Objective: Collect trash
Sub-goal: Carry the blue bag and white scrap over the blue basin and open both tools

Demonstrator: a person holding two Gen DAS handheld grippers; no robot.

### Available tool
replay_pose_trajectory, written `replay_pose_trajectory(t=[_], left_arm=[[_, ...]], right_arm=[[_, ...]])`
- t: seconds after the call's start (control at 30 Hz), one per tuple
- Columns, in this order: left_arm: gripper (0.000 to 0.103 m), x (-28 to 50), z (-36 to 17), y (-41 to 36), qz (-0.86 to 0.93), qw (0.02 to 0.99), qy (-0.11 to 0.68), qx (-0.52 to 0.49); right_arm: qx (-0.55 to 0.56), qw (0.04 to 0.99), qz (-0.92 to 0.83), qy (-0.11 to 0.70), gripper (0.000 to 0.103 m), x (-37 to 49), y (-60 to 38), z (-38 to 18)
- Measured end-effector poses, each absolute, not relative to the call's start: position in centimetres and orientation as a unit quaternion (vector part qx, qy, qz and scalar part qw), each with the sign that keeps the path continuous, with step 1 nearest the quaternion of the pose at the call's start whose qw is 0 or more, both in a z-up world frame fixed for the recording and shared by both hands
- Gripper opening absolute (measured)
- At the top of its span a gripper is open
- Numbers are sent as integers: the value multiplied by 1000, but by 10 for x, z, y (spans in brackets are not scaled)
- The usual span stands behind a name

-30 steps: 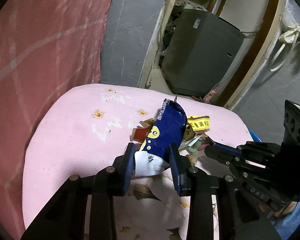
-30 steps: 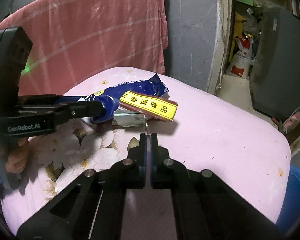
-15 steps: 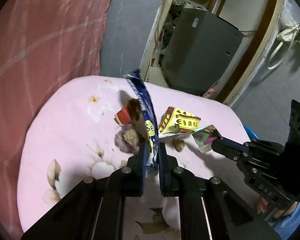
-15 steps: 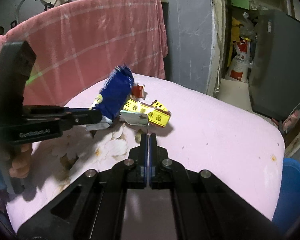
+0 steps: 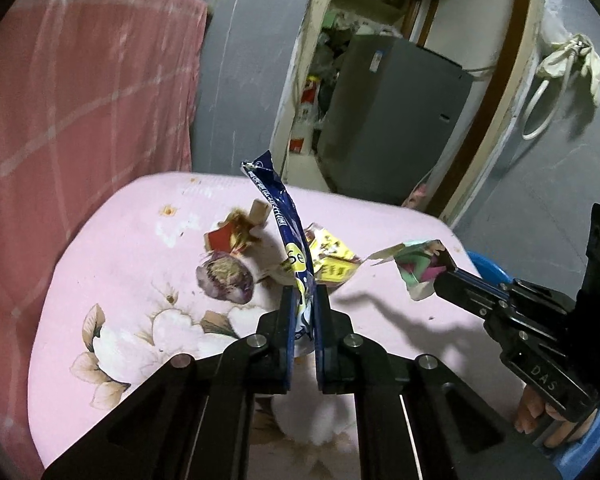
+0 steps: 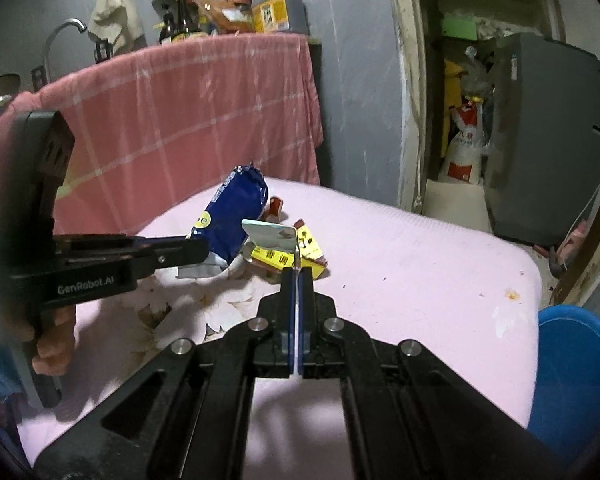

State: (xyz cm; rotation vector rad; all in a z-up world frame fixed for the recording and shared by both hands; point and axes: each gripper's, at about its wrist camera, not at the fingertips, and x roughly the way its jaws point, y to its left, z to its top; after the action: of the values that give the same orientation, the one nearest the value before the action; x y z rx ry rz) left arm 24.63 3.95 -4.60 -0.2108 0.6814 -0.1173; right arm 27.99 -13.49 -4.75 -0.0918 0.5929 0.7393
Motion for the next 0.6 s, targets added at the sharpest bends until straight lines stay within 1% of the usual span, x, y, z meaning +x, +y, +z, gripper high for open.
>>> replay_pose_trajectory(t=[0.33, 0.6], left_arm=[[5, 237, -22, 7, -59, 960, 264, -75], [5, 241, 8, -28, -73, 979, 184, -56]], right_arm=[[-2, 923, 326, 202, 1, 265, -175, -24], [22, 954, 266, 133, 1, 256, -206, -3]])
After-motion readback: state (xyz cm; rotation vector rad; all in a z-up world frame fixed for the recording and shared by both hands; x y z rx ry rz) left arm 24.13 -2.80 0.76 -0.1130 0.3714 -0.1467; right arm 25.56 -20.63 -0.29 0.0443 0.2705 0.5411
